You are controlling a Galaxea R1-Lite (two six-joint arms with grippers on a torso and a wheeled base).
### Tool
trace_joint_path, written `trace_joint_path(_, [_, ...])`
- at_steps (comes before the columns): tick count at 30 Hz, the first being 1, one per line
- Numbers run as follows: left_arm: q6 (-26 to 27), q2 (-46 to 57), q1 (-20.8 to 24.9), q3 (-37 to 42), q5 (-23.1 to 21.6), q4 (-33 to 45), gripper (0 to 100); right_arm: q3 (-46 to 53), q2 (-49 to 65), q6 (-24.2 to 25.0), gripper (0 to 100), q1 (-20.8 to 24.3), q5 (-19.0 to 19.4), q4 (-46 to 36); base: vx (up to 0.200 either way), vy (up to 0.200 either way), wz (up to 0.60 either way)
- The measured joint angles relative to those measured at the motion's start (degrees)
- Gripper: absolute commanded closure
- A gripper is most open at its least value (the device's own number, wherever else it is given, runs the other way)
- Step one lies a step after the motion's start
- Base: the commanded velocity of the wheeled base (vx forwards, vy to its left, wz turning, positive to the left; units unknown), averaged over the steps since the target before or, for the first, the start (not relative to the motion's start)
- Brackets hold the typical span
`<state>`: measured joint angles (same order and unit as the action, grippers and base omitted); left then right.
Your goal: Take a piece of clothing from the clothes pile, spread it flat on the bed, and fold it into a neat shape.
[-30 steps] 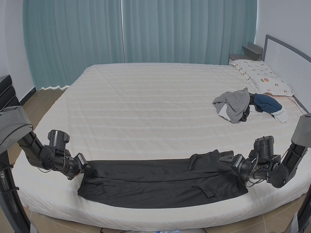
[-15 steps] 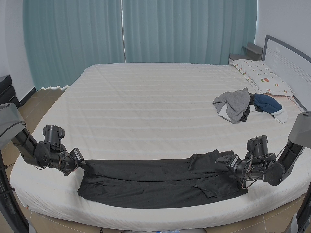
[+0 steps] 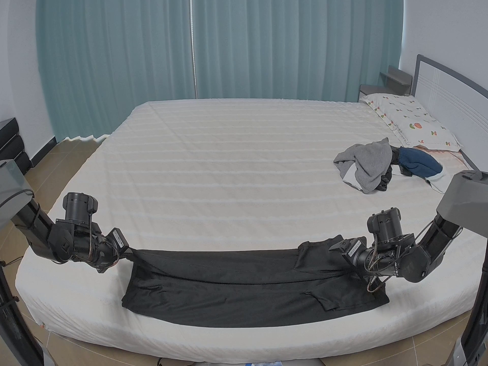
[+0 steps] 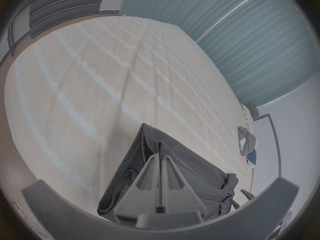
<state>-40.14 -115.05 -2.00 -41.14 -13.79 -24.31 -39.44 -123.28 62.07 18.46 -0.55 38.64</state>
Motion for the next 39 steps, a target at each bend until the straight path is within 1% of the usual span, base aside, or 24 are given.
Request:
trace_joint_path(8, [-0.09,0.04,0.0,-0.04,0.0,0.0,100,-3.08,-2.93,2.16,0,-0.05,-0.24,-0.02,0.0,0.0,0.0])
trace_joint_path(9, [-0.11,0.04,0.0,-0.06,-0.02,0.0,100,-3.28,-3.07,2.18,100,-0.07,-0.24,0.0,0.0,0.0,0.0])
trace_joint_path(16, [-0.09,0.04,0.0,-0.09,-0.02,-0.02,100,-3.39,-3.4,2.19,100,-0.11,-0.49,-0.33,0.0,0.0,0.0])
trace_joint_path(23, [-0.01,0.11,-0.06,-0.09,0.0,-0.05,100,-3.3,-2.07,2.18,100,-0.1,-0.54,-5.25,0.0,0.0,0.0])
trace_joint_path(27, [0.1,0.11,-0.11,-0.44,0.02,-0.07,100,-4.63,-1.11,2.16,100,-0.52,-0.54,-6.3,0.0,0.0,0.0])
trace_joint_path(33, [0.13,0.09,-0.45,-3.32,0.16,0.11,100,-9.02,-0.11,1.94,100,-1.45,-1.08,-7.83,0.0,0.0,0.0])
trace_joint_path(39, [0.07,-0.32,-0.84,-8.44,1.21,0.11,100,-16.82,0.13,1.56,100,-2.36,-2.05,-8.92,0.0,0.0,0.0])
